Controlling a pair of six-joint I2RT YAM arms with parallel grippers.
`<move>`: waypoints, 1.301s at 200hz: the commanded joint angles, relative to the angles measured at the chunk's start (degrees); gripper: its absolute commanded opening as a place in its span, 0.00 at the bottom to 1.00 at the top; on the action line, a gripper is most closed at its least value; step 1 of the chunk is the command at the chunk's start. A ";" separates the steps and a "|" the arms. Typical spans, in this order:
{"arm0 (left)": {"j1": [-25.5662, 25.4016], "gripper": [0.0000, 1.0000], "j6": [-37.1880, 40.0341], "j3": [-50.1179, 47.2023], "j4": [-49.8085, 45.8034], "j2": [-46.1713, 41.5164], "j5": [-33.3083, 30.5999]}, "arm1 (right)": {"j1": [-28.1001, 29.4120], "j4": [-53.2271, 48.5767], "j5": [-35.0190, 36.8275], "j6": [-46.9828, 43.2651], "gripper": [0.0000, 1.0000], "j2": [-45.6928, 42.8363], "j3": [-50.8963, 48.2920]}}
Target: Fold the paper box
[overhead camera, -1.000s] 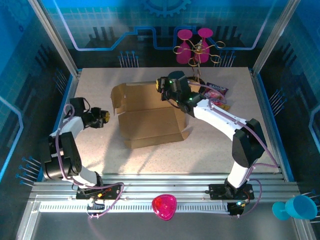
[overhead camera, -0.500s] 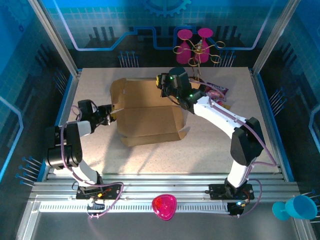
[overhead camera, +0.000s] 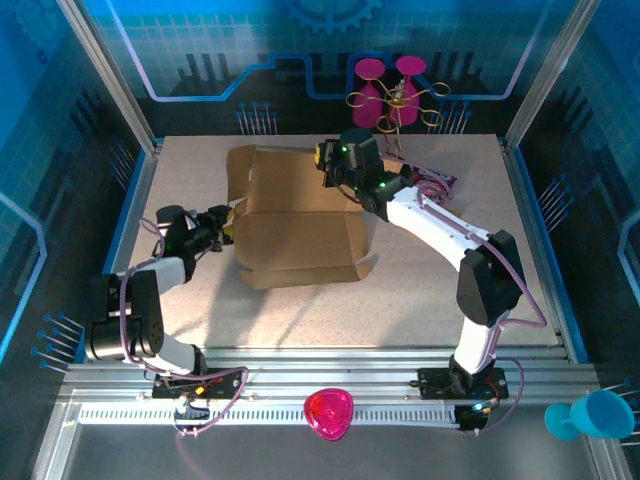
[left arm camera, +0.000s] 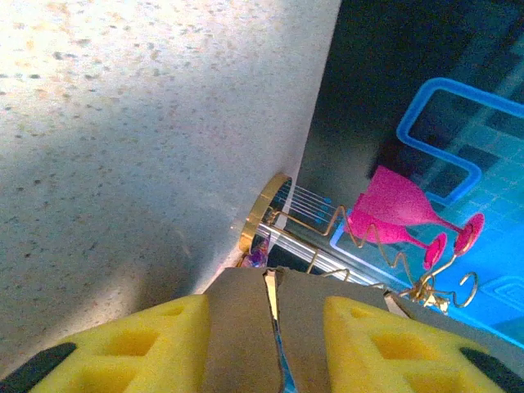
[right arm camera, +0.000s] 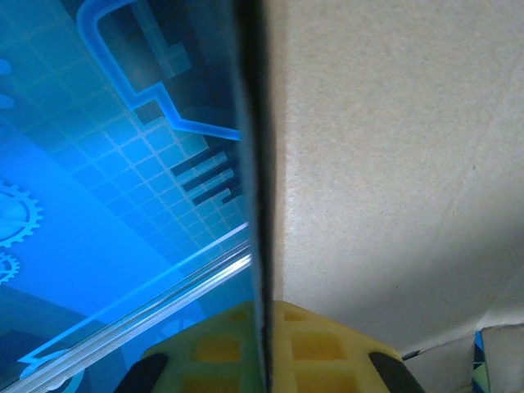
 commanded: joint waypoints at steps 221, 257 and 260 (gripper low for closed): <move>-9.03 0.44 30.53 -0.81 -14.29 -6.72 -5.39 | -0.09 0.96 -2.00 4.83 0.00 1.91 1.57; -9.84 0.29 31.62 0.77 -17.75 -6.24 -8.74 | 0.17 2.34 -1.21 4.02 0.00 1.66 -0.22; -9.84 0.28 31.55 0.80 -17.78 -6.22 -8.92 | 0.13 2.58 -1.02 4.03 0.00 1.65 -0.46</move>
